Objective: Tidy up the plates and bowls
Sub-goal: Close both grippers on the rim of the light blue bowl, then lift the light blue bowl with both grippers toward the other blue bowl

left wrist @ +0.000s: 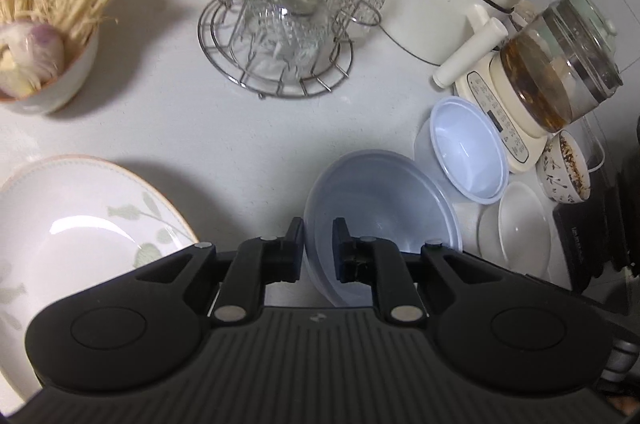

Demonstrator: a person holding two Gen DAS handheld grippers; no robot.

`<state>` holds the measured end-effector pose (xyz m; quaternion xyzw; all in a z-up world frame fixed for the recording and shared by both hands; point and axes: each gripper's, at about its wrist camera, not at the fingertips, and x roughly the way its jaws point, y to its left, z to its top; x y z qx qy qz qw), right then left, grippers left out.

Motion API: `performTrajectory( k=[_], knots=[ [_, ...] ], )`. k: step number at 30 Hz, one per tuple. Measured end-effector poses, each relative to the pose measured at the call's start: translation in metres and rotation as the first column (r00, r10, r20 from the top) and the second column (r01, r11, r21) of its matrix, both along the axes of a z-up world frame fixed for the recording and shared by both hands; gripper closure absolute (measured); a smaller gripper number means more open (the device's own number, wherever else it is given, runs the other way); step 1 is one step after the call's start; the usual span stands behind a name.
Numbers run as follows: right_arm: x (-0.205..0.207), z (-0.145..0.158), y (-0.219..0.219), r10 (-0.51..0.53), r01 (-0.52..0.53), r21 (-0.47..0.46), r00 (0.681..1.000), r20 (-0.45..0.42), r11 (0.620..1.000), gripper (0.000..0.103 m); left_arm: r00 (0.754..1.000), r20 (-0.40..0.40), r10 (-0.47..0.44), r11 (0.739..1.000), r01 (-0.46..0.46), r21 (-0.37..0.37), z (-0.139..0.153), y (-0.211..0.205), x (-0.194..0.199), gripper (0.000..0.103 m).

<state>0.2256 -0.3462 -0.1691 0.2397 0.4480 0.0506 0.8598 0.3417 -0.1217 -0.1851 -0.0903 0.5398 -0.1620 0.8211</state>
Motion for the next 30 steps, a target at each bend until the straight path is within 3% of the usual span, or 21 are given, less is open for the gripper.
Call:
performTrajectory(
  k=[19, 24, 27, 30],
  knots=[
    [0.004, -0.017, 0.011, 0.027, -0.028, -0.036, 0.999, -0.034, 0.999, 0.086, 1.0, -0.001, 0.006, 1.0, -0.006, 0.025, -0.015, -0.001, -0.002, 0.085],
    [0.005, -0.019, 0.009, 0.043, -0.045, -0.029, 0.998, -0.043, 0.999, 0.086, 0.999, -0.015, 0.038, 0.999, -0.037, 0.023, -0.016, -0.002, -0.001, 0.069],
    [0.003, -0.014, 0.012, 0.057, -0.059, -0.078, 0.998, -0.029, 0.995, 0.085, 0.999, 0.013, 0.045, 0.999, -0.045, 0.027, -0.01, -0.001, -0.004, 0.059],
    [0.001, -0.008, 0.011, 0.066, -0.066, -0.085, 0.998, -0.011, 0.994, 0.083, 0.998, 0.03, 0.063, 0.998, -0.064, 0.015, -0.002, 0.001, -0.007, 0.058]
  ],
)
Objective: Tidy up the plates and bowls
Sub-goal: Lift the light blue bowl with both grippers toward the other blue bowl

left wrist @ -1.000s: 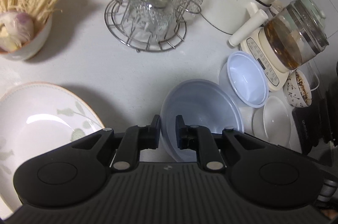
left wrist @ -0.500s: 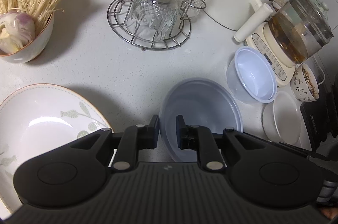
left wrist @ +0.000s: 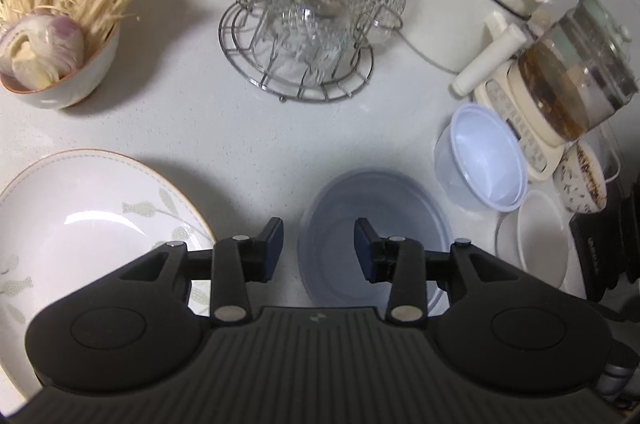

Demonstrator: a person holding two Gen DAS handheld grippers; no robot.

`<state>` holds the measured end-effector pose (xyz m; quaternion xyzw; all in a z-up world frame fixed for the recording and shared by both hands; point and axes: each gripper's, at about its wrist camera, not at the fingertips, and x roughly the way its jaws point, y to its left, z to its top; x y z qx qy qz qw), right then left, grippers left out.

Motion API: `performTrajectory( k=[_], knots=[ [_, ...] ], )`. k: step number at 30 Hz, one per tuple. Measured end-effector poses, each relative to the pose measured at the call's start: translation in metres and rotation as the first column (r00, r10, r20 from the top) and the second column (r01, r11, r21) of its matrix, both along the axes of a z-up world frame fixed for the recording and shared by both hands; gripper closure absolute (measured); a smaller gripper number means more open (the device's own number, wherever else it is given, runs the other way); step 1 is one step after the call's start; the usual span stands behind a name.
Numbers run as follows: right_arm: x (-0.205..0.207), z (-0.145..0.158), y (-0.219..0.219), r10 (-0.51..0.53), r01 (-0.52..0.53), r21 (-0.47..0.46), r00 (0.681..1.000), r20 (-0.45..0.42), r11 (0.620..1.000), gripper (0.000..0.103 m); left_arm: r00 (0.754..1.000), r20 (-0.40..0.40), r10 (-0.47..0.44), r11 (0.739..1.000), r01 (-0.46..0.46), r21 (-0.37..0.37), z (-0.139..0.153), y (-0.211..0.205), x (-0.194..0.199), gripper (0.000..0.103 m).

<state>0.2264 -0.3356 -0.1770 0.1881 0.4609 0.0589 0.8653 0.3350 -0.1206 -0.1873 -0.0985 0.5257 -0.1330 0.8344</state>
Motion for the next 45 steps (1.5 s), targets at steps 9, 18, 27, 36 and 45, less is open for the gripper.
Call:
performTrajectory(
  k=[9, 18, 27, 36, 45],
  knots=[
    [-0.017, 0.032, -0.006, -0.014, 0.019, -0.058, 0.996, 0.084, 0.998, 0.076, 0.996, 0.092, -0.011, 1.0, 0.011, 0.002, 0.049, -0.004, -0.017, 0.058],
    [-0.05, 0.083, -0.01, -0.011, 0.029, -0.092, 0.981, 0.195, 0.995, 0.076, 0.984, 0.178, -0.025, 0.999, 0.028, -0.018, 0.105, -0.006, -0.056, 0.058],
    [-0.088, 0.116, -0.011, -0.032, 0.056, -0.084, 0.964, 0.265, 0.995, 0.076, 0.962, 0.261, -0.075, 0.997, 0.081, -0.012, 0.143, -0.013, -0.097, 0.058],
    [-0.115, 0.123, -0.005, -0.052, 0.08, -0.091, 0.96, 0.274, 0.993, 0.076, 0.969, 0.226, -0.1, 0.994, 0.108, -0.025, 0.145, -0.004, -0.131, 0.058],
    [-0.133, 0.124, 0.005, -0.096, 0.122, -0.09, 0.964, 0.25, 0.988, 0.076, 0.971, 0.208, -0.121, 0.991, 0.131, -0.039, 0.14, 0.015, -0.151, 0.058]
  ],
)
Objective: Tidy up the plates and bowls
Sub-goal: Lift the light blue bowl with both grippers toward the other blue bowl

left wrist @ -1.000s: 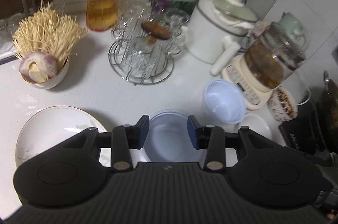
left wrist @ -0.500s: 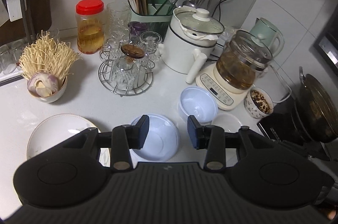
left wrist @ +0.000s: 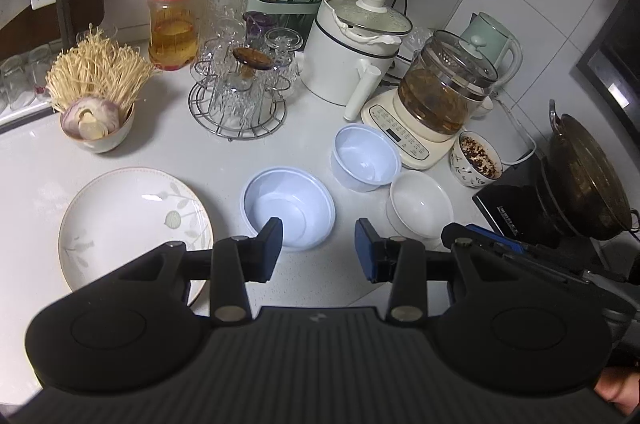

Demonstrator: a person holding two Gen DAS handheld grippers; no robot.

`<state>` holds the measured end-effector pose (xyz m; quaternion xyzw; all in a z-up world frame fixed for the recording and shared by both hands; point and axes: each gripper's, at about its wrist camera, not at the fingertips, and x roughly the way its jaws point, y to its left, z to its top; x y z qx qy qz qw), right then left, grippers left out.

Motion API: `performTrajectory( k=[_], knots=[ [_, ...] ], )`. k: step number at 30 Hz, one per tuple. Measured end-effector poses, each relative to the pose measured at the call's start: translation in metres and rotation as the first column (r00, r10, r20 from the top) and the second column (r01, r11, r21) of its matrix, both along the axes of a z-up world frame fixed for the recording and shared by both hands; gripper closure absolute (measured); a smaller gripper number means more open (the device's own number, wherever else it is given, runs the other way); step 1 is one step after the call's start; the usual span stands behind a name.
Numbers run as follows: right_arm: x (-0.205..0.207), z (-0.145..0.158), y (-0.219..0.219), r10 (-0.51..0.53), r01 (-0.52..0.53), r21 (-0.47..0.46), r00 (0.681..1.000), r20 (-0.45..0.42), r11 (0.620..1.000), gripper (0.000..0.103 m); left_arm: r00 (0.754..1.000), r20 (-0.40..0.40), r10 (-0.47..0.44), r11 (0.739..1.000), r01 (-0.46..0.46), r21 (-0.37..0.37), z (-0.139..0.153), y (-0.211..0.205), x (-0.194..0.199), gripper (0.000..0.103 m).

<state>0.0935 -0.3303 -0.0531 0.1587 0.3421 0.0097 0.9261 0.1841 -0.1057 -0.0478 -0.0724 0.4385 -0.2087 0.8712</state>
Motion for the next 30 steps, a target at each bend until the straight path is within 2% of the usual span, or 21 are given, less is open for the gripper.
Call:
performTrajectory(
  k=[4, 7, 16, 30],
  knots=[
    [0.001, -0.004, 0.009, -0.042, 0.042, -0.012, 0.999, -0.003, 0.999, 0.076, 1.0, -0.003, -0.021, 1.0, 0.021, -0.003, -0.002, 0.01, 0.006, 0.058],
    [0.001, -0.002, 0.014, -0.074, 0.074, 0.012, 0.997, 0.0, 0.997, 0.076, 0.999, 0.008, -0.039, 0.999, 0.039, -0.006, -0.002, 0.019, 0.01, 0.058],
    [-0.003, 0.0, 0.033, -0.196, 0.195, -0.029, 0.981, -0.016, 0.98, 0.076, 0.992, -0.015, -0.123, 0.991, 0.123, -0.047, -0.013, 0.042, 0.023, 0.058],
    [-0.004, -0.011, 0.036, -0.28, 0.278, -0.036, 0.957, -0.077, 0.96, 0.076, 0.982, -0.044, -0.184, 0.981, 0.18, -0.069, -0.026, 0.032, 0.043, 0.058]
  ],
)
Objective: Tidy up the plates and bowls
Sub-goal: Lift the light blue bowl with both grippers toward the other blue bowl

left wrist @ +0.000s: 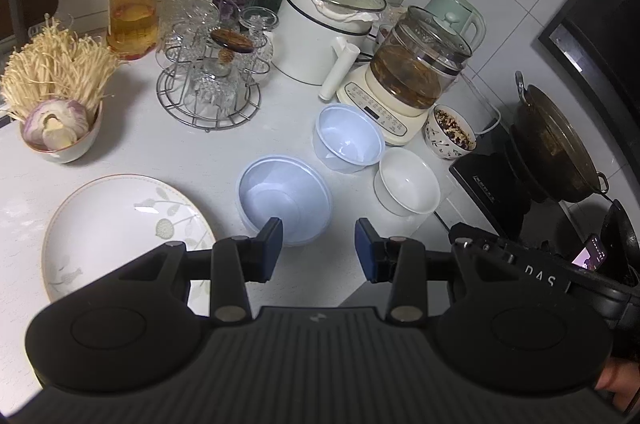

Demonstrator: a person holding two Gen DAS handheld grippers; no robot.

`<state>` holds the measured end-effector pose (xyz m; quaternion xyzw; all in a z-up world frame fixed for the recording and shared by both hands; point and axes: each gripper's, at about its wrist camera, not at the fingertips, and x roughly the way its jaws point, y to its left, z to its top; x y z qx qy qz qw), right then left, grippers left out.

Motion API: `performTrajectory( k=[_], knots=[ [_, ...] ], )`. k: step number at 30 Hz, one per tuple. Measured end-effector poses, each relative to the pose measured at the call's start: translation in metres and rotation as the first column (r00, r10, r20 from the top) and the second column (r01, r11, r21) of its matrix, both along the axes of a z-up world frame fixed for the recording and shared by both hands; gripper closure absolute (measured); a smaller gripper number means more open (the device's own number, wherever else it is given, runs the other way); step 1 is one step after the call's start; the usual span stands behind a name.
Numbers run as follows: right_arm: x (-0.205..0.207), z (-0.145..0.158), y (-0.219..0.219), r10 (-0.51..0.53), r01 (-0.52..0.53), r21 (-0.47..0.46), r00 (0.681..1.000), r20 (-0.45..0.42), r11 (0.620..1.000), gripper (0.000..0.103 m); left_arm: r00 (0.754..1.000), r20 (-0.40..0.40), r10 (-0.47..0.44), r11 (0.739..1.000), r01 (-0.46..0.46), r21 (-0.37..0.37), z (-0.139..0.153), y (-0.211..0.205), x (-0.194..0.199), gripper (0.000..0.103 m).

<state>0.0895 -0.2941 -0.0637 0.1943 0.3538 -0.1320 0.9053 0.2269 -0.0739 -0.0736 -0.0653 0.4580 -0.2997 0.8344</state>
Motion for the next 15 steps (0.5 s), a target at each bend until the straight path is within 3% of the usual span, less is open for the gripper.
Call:
performTrajectory(
  k=[14, 15],
  knots=[
    [0.037, -0.014, -0.07, -0.023, 0.023, 0.016, 1.0, -0.012, 1.0, 0.076, 0.997, -0.058, 0.05, 0.999, -0.05, 0.012, -0.023, -0.07, 0.048, 0.058],
    [0.041, -0.015, -0.077, -0.027, 0.028, 0.028, 1.0, -0.014, 0.999, 0.064, 0.996, -0.065, 0.058, 0.998, -0.057, 0.011, -0.024, -0.074, 0.053, 0.057]
  ],
)
